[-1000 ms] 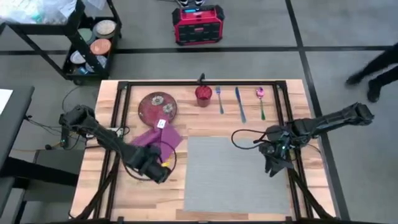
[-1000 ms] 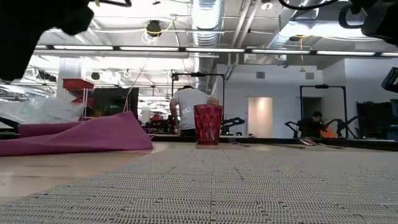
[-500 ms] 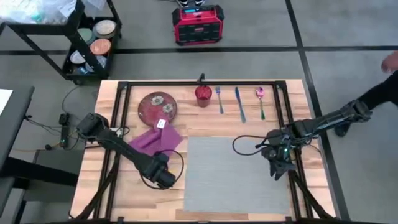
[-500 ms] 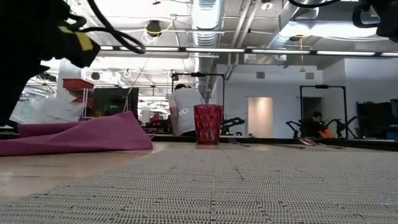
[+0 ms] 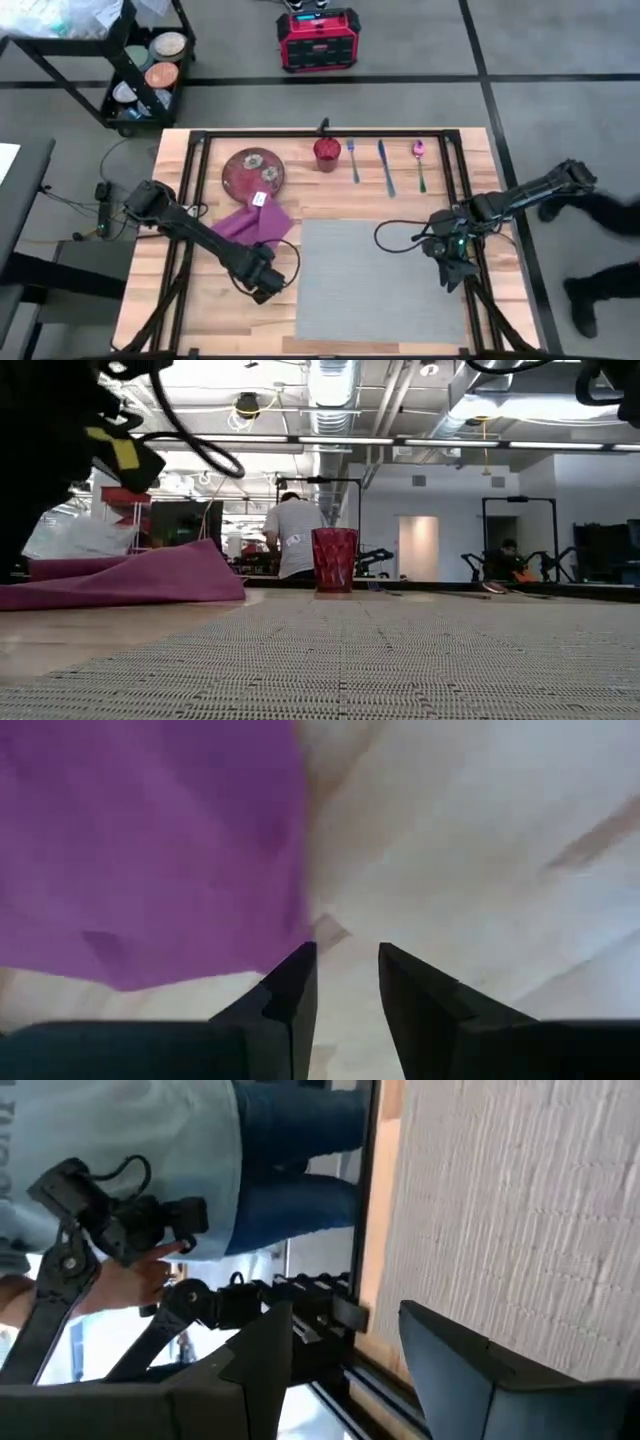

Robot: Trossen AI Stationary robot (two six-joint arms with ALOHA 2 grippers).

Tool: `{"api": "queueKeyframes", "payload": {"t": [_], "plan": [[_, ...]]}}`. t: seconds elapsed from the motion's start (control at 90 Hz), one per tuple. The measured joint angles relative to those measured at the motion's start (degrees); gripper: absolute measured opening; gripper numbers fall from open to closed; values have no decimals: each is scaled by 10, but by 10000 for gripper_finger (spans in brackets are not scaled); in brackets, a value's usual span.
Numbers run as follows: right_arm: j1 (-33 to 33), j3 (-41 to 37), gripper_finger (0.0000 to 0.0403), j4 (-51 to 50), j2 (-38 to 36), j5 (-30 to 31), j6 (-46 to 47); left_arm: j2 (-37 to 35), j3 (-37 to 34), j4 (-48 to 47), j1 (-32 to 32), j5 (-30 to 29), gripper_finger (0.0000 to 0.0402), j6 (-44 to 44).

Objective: Set table place
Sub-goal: Fold the purple napkin

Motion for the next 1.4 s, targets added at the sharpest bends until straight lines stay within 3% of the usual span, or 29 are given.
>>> {"api": "queueKeyframes", "payload": {"t": [0.211, 0.467, 0.856, 1.067, 1.4], "plan": [[-2, 0, 171, 0, 0, -1, 9, 0, 0, -3, 3, -5, 85, 24], [-2, 0, 171, -1, 0, -5, 9, -1, -13, 15, 8, -17, 41, 49], [-10, -1, 171, -14, -14, -18, 26, -1, -44, 46, 29, 38, 4, 60], [-29, -1, 171, -14, -18, -18, 26, -1, -27, 26, 32, 21, 18, 57], [-32, -1, 171, -14, -18, -18, 25, -1, -11, 3, 32, 39, 0, 52]]}}
